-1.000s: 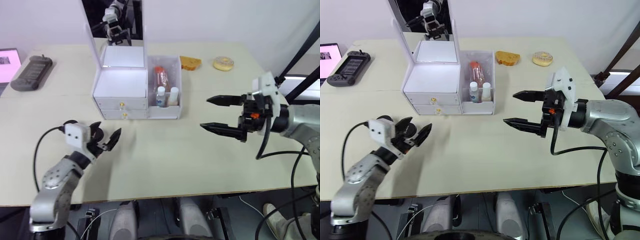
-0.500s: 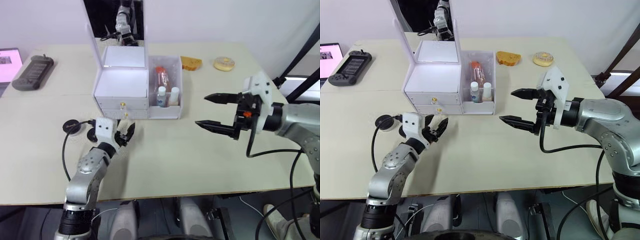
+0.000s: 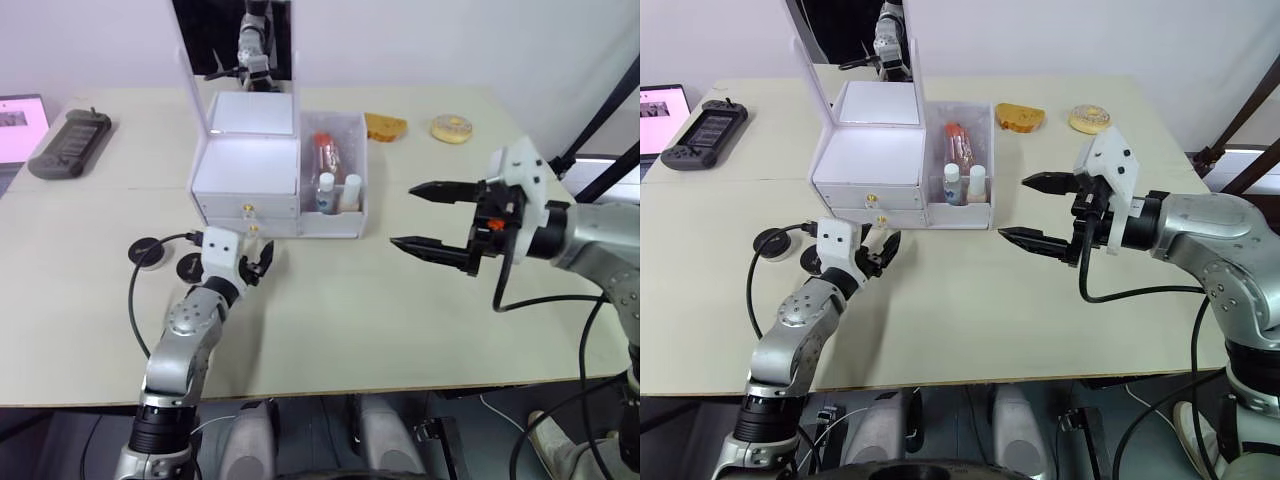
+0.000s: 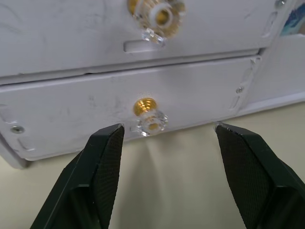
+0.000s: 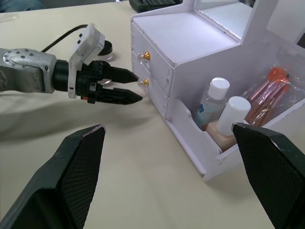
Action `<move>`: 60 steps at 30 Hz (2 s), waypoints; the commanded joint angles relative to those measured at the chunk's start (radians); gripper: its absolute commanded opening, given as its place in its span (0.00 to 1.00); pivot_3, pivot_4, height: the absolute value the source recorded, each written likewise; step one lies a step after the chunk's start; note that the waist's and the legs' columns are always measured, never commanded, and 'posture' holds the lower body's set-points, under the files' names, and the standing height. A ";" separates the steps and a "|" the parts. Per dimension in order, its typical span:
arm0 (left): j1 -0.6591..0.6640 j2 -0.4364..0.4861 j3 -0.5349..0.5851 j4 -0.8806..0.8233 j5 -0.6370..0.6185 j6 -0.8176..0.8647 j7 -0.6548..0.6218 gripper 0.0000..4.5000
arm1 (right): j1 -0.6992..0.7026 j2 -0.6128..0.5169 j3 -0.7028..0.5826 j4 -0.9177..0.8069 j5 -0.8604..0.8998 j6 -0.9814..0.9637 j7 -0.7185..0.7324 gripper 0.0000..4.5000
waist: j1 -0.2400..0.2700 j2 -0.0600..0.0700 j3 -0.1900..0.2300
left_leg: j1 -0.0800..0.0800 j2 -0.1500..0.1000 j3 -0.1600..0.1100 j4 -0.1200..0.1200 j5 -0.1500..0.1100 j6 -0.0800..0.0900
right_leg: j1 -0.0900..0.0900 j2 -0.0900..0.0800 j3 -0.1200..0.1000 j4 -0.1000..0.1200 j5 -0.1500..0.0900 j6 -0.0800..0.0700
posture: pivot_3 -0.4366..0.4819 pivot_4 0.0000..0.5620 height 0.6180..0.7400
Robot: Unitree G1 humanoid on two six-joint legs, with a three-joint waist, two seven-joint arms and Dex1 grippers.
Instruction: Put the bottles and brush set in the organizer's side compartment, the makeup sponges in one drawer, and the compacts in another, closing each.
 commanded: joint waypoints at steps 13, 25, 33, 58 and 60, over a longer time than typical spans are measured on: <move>-0.043 -0.024 -0.006 0.017 0.055 -0.060 0.017 0.07 | -0.028 -0.019 -0.025 -0.015 -0.004 -0.019 0.006 1.00 | 0.012 0.000 0.000 | 0.000 0.000 0.000 0.000 0.000 0.000 | 0.000 0.000 0.000 0.000 0.000 0.000 | 0.48 0.27 0.98; 0.110 0.030 -0.027 -0.161 0.016 -0.022 -0.087 0.07 | -0.030 -0.016 -0.007 -0.011 0.000 -0.017 0.024 1.00 | 0.011 0.000 0.000 | 0.000 0.000 0.000 -0.001 0.000 0.000 | -0.001 0.000 0.000 0.000 -0.001 0.001 | 0.48 0.27 0.98; 0.190 0.065 -0.043 -0.275 -0.008 0.020 -0.131 0.07 | -0.027 -0.019 -0.010 -0.015 0.007 -0.006 0.027 1.00 | 0.009 0.000 0.000 | -0.001 0.000 0.000 0.000 0.000 0.000 | 0.000 -0.001 0.000 -0.001 -0.001 0.001 | 0.48 0.27 0.98; 0.270 -0.015 -0.068 -0.355 0.037 0.047 0.004 0.99 | -0.081 -0.048 0.008 0.000 0.020 0.040 0.064 1.00 | 0.006 0.000 0.000 | -0.001 0.000 -0.001 -0.001 0.000 0.000 | -0.001 0.000 0.000 -0.001 -0.001 0.001 | 0.48 0.27 0.98; 0.276 -0.034 -0.084 -0.343 0.068 0.029 0.037 0.99 | -0.095 -0.062 0.012 0.006 0.025 0.054 0.077 1.00 | 0.008 0.000 0.000 | -0.001 0.000 0.000 0.000 0.000 0.000 | -0.001 0.000 0.000 -0.001 -0.001 0.001 | 0.48 0.27 0.98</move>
